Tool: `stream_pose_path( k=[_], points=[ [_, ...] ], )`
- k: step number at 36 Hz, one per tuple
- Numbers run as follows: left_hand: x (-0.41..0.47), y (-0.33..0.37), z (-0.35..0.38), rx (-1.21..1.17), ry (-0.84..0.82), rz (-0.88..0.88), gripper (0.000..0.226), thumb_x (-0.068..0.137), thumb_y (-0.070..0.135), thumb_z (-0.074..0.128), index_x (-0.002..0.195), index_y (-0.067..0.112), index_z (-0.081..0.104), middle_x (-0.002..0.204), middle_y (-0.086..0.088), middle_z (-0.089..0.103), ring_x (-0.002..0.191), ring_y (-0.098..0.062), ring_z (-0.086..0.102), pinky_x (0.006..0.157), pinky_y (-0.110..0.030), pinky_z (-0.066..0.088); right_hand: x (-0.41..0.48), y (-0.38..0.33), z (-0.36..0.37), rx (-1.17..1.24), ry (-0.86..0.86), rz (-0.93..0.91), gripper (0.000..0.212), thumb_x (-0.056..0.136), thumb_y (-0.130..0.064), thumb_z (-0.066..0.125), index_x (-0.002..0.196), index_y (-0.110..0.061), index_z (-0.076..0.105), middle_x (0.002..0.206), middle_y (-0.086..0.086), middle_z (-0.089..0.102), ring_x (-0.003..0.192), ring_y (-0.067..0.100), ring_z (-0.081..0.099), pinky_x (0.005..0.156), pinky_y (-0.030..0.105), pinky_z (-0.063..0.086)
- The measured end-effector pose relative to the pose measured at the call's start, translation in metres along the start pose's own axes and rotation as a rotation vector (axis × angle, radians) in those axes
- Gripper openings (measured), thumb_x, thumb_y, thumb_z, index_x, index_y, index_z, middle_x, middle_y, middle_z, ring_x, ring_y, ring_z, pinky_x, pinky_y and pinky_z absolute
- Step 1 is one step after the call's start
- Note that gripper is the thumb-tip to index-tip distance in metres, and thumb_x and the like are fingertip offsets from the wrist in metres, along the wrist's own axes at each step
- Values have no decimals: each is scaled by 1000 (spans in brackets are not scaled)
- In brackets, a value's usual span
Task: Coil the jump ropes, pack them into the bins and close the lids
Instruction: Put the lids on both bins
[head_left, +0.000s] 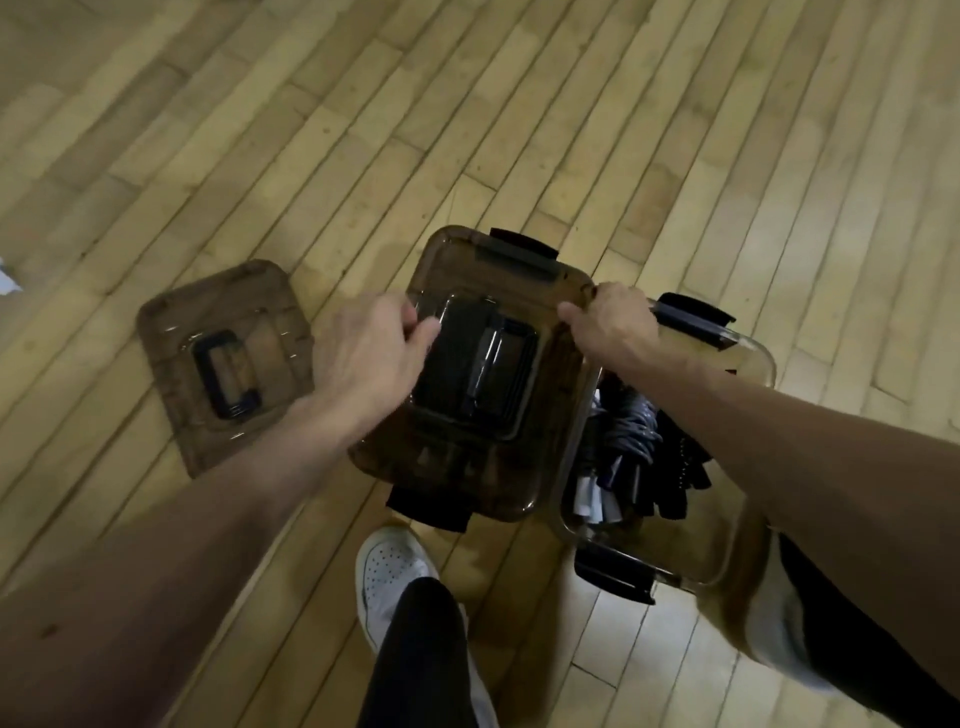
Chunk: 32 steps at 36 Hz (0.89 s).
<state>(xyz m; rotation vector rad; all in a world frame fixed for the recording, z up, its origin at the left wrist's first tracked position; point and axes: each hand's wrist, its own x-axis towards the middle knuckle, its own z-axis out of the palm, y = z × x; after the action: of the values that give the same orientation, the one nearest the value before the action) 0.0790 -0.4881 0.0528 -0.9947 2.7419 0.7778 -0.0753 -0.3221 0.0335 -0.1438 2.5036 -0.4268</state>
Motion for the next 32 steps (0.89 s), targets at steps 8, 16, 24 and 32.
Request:
stream_pose_path(
  k=[8, 16, 24, 32],
  points=[
    [102, 48, 23, 266, -113, 379, 70, 101, 36, 54, 159, 22, 17, 164, -8, 21, 148, -31, 21, 116, -55, 26, 39, -7, -24, -107, -70, -189, 83, 92, -43, 70, 157, -18, 26, 156, 14, 35, 143, 37, 33, 116, 49, 35],
    [137, 47, 28, 219, -284, 304, 61, 92, 40, 68, 147, 35, 42, 143, -15, 47, 136, -36, 39, 113, -55, 33, 59, -11, -15, 160, -152, -288, 46, 92, -25, 72, 137, -20, 61, 132, -3, 62, 115, 8, 54, 77, 11, 45],
    [109, 40, 31, 222, -22, 493, 39, 92, 32, 68, 128, 19, 62, 127, -7, 57, 127, -29, 39, 105, -46, 35, 46, -12, -9, -1, 27, -381, 32, 91, -26, 73, 122, -22, 68, 133, 5, 55, 126, 22, 49, 96, 31, 45],
    [-37, -40, 35, 186, -105, 789, 29, 81, 16, 51, 107, 9, 64, 98, -9, 59, 89, -28, 54, 70, -42, 51, -114, 20, 63, -200, -71, -860, 33, 88, -37, 71, 108, -12, 64, 108, 8, 60, 100, 25, 52, 86, 45, 50]
  ],
)
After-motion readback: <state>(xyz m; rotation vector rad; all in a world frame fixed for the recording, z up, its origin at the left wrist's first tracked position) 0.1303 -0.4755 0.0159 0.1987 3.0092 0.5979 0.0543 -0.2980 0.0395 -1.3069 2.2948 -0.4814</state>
